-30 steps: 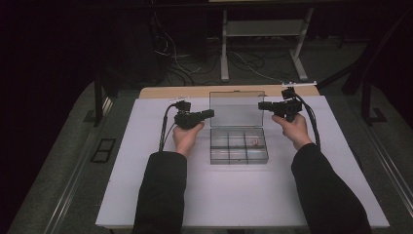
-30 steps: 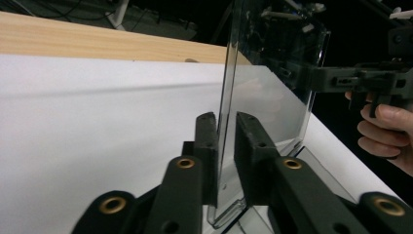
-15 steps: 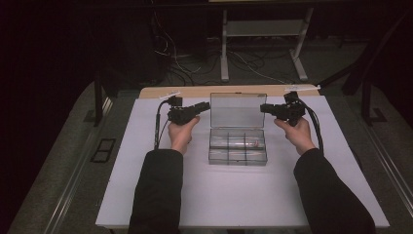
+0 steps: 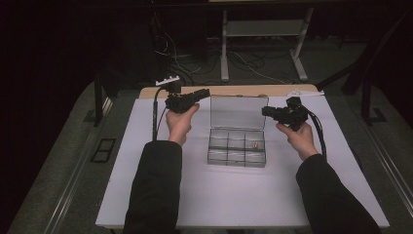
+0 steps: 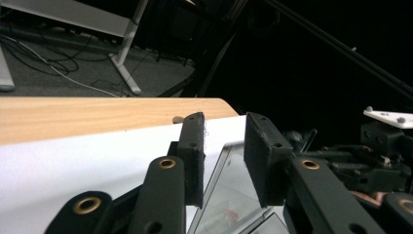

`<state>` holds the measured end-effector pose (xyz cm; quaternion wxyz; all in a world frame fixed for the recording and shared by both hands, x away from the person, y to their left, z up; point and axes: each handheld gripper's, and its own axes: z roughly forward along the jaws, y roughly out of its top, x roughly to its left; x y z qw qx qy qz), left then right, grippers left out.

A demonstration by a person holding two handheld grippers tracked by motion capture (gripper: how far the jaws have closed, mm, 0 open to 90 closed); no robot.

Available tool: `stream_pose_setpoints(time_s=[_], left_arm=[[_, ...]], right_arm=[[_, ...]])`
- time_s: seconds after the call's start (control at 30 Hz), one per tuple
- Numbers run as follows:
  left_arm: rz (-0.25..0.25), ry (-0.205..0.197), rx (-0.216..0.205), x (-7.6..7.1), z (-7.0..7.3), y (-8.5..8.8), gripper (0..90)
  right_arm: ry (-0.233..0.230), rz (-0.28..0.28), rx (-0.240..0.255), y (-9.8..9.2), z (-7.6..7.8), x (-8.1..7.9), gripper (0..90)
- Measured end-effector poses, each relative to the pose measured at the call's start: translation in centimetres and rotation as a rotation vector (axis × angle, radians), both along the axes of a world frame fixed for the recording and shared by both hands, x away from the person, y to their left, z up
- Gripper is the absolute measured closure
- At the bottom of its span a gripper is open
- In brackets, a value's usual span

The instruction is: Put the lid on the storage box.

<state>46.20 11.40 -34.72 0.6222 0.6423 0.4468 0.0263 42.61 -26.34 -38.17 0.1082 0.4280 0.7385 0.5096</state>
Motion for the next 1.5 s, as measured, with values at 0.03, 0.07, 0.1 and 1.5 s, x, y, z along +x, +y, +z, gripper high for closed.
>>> stream_pose_setpoints(time_s=[0.03, 0.07, 0.1, 1.5], left_arm=[[0.007, 0.003, 0.008, 0.1, 0.2, -0.2, 69.3], [0.013, 0.01, 0.015, 0.3, 0.3, -0.3, 70.2], [0.012, 0.012, 0.031, 0.5, 0.4, -0.4, 70.8], [-0.149, 0.065, 0.077, -2.6, 0.8, -1.1, 88.4]], right_arm=[[-0.002, 0.001, 0.0, 0.0, 0.0, -0.1, 78.3], [0.0, 0.002, 0.005, -0.1, 0.0, -0.2, 78.3], [-0.003, 0.004, 0.005, -0.1, 0.0, -0.2, 78.3], [0.029, -0.007, -0.026, 0.3, 1.4, -2.1, 65.7]])
